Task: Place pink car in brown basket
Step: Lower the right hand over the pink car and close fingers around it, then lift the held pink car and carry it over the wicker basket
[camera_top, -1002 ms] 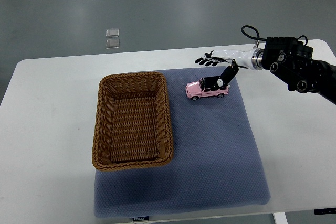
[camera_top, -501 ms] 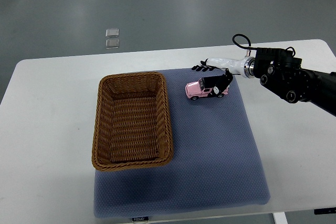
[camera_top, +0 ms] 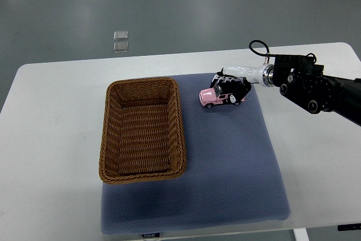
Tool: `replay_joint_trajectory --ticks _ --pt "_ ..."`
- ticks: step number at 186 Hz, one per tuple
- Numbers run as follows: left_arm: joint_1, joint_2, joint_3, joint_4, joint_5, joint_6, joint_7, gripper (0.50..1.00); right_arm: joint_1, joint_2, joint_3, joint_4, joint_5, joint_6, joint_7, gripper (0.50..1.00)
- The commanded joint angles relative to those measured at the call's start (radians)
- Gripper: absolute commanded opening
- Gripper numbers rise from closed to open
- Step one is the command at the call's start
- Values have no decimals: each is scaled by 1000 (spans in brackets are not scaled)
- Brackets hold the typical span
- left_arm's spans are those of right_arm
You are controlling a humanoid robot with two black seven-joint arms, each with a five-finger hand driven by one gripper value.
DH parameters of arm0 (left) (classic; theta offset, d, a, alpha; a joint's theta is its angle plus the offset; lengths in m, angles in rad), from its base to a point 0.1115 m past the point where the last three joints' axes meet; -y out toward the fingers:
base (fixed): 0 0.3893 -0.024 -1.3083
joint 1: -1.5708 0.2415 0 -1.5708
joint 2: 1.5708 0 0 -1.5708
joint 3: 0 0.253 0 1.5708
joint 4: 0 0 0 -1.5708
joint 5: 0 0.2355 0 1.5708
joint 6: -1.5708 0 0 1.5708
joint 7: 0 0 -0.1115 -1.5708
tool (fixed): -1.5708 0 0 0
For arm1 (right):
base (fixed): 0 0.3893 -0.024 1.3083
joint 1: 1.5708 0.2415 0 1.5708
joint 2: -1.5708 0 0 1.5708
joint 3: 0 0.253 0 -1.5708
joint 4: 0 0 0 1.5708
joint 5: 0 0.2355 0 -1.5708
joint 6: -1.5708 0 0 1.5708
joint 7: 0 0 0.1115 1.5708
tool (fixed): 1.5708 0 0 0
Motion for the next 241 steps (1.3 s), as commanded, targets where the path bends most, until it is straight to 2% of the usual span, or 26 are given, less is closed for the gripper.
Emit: replay_joint_trajectory --ticks 1,31,71,115,134,178,241 --pt "0 0 0 0 0 0 0 1000 0 0 -2 0 0 0 1 601" --pt "0 0 0 0 0 0 0 1000 9 -2 1 1 0 0 16 500" --pt "0 0 0 0 0 0 0 1000 38 -19 23 1 18 2 32 500" --pt "0 0 0 0 0 0 0 1000 75 -36 54 21 37 9 78 500" --pt "1 0 0 0 0 1 0 1000 92 -30 54 77 37 17 115 500" --pt "1 0 0 0 0 0 0 1000 149 -17 54 233 34 26 121 500" --pt "1 0 0 0 0 0 0 1000 179 164 41 244 31 28 121 500"
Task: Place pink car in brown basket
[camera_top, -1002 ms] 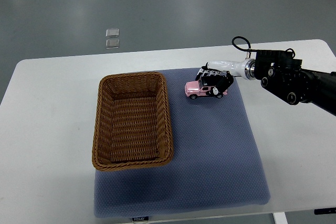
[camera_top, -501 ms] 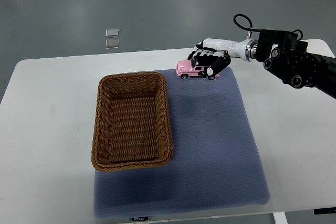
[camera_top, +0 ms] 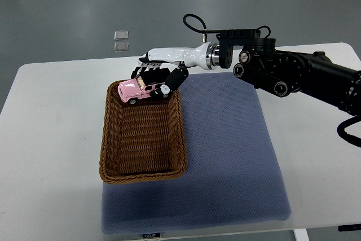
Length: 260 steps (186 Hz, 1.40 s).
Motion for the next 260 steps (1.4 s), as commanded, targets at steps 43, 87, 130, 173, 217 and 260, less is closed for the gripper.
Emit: replay_joint_trajectory --ticks 43,87,130,173,217,260 --pt "-1 0 0 0 0 1 0 1000 -58 62 -9 -5 -17 -2 -12 545" --pt "-1 0 1 0 0 0 0 1000 -107 62 -7 -11 -15 -12 -14 848" --pt "-1 0 1 0 0 0 0 1000 -113 62 13 -11 0 -17 -12 911" --pt "-1 0 0 0 0 0 0 1000 -127 29 132 -43 241 -3 -17 911" --pt "1 0 0 0 0 0 0 1000 -181 -131 137 -49 658 26 -141 911" --pt "-1 0 1 0 0 1 0 1000 -265 -223 137 -49 1069 95 -216 913"
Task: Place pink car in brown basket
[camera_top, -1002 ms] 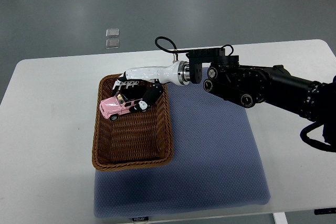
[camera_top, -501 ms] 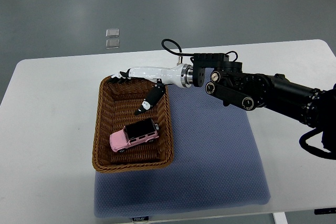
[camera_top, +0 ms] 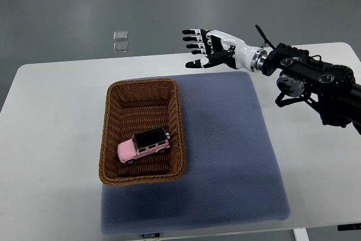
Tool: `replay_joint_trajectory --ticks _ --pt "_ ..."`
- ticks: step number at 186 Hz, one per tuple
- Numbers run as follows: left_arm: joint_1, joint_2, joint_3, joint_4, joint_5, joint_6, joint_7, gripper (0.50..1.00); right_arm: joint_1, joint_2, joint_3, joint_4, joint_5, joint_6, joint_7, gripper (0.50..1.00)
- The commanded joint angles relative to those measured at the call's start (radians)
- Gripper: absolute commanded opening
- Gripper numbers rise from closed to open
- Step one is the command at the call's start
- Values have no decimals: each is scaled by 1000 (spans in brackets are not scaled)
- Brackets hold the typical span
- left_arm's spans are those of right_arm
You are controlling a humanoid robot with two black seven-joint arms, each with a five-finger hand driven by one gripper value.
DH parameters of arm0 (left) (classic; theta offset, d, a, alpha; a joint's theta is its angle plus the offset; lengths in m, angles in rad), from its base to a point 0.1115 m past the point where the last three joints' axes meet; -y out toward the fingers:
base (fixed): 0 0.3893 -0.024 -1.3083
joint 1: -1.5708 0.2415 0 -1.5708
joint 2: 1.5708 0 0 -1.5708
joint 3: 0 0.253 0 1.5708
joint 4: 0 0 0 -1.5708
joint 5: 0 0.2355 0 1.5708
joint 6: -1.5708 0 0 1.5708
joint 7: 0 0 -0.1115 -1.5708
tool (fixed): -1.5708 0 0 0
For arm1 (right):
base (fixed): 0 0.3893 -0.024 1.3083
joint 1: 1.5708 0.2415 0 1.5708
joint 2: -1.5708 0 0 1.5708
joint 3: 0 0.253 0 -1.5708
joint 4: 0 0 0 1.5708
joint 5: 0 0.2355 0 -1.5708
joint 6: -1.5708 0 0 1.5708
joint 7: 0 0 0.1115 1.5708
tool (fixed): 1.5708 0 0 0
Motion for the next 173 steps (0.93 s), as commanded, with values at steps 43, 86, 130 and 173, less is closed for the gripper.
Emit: replay_joint_trajectory --ticks 43,86,130,173 --pt "0 0 -1 0 0 0 0 1000 -104 -55 -2 -10 446 45 -191 913" --pt "0 0 -1 0 0 0 0 1000 -107 -53 -2 -38 513 41 -200 913" --pt "0 0 -1 0 0 0 0 1000 -107 -42 0 -47 501 31 -188 913" --pt "0 0 -1 0 0 1 0 1000 -111 -42 0 -52 498 41 -188 913"
